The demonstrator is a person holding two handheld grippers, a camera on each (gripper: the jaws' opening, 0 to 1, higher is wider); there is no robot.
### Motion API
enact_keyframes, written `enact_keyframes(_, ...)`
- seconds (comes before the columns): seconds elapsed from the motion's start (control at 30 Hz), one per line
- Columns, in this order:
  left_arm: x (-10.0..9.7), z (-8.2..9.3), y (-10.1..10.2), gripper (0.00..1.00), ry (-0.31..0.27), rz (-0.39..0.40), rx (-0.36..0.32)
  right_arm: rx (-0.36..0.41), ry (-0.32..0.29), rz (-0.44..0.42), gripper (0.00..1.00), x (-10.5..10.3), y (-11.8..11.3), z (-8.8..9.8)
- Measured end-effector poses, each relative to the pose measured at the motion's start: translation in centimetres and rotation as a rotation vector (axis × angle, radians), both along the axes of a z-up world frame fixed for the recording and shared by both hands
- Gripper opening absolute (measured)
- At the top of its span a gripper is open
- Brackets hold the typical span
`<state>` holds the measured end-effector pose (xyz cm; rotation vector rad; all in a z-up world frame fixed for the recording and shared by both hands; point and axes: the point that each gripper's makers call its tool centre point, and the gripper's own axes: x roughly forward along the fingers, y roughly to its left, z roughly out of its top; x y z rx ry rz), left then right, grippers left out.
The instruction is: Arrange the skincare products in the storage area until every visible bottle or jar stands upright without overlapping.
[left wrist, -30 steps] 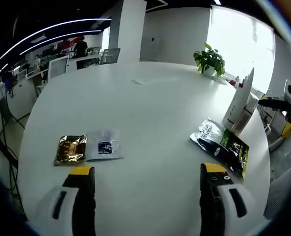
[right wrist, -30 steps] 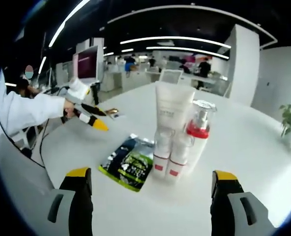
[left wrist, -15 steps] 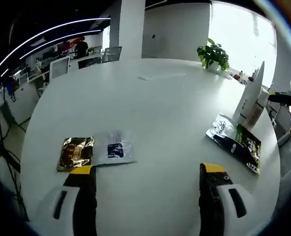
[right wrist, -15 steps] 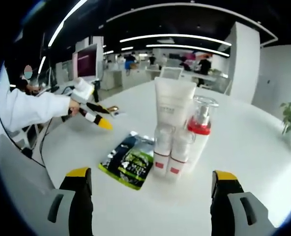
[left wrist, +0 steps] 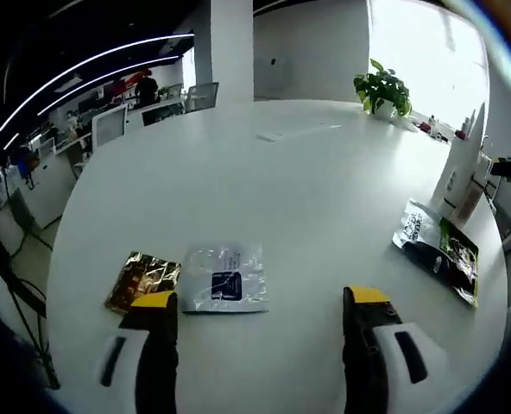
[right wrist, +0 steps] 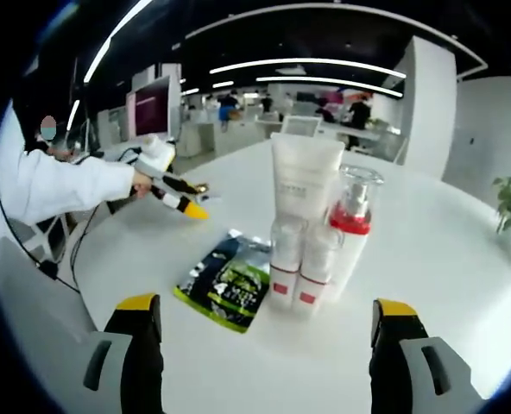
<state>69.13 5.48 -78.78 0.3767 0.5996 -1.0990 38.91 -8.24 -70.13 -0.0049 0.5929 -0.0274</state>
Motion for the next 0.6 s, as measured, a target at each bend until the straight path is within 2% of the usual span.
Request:
enact_keyframes(0.1,0.4,0.0,-0.4,0.73,-0.022,-0.015,0.007,0.000,0.002,0.001,0.99,0.0,0.1,0.0)
enact_keyframes(0.2,0.5,0.1,-0.4,0.70,-0.021,-0.003,0.005,-0.001,0.004,0.001,0.99,-0.1,0.2,0.0)
enact_keyframes(0.33,1.7,-0.1,-0.8,0.65,-0.025,0.018,0.008,0.000,0.007,0.002,0.99,-0.1,0.2,-0.1)
enact_keyframes(0.43,2.1,0.4,-1.0,0.60,-0.044,0.013,0.004,0.000,0.011,0.005,0.99,-0.1,0.3,-0.2)
enact_keyframes(0.6,2.0,0.7,-0.8,0.56,-0.047,0.031,0.013,-0.002,0.014,0.007,0.99,-0.1,0.3,-0.2)
